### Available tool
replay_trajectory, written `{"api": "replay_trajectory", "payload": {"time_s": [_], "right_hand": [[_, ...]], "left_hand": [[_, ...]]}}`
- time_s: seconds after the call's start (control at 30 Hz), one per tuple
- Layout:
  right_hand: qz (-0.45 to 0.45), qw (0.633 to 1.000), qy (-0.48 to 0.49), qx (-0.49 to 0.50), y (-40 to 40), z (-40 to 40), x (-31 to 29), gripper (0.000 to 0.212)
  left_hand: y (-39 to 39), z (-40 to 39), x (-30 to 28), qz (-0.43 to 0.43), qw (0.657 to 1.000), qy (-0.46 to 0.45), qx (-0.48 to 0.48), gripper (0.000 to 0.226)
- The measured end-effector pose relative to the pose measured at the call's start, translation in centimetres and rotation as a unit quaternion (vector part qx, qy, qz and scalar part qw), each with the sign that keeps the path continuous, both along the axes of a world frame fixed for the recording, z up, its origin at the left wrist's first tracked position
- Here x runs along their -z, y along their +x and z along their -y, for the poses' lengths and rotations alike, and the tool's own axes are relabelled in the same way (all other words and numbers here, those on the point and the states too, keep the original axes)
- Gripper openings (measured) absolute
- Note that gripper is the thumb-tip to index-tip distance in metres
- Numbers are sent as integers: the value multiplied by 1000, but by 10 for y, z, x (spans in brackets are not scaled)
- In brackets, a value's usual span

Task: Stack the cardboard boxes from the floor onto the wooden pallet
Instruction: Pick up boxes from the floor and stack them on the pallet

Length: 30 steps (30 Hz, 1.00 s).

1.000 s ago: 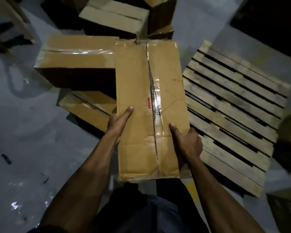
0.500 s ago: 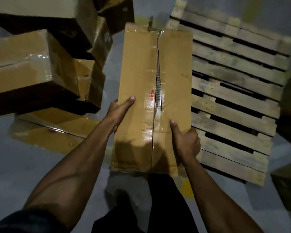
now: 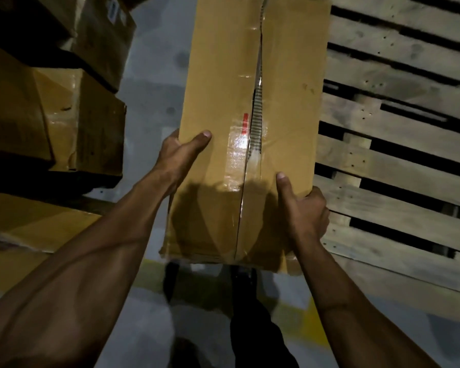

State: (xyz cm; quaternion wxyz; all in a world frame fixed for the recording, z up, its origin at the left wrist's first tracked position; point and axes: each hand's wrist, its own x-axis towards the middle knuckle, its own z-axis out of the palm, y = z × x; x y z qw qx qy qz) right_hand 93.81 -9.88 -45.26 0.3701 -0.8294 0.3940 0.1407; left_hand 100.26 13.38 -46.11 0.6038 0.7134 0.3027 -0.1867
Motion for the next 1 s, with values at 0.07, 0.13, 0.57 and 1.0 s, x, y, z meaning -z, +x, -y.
{"api": "replay_trajectory", "payload": {"time_s": [0.07,0.13,0.57,1.0], "right_hand": [[-8,1000,2,14,8,-1,21,75],[-21,1000,3,19,12,-5,36,79],[3,988,151,41,12,4,35,71],[39,973,204,104,-43,0,43,78]], "left_hand": [[10,2,18,11,1000,15,13,65],[16,0,34,19,999,30,23,64],[-12,5,26,-32,995,98,-7,63],[-92,15,28,-75,988,120,-61,44]]}}
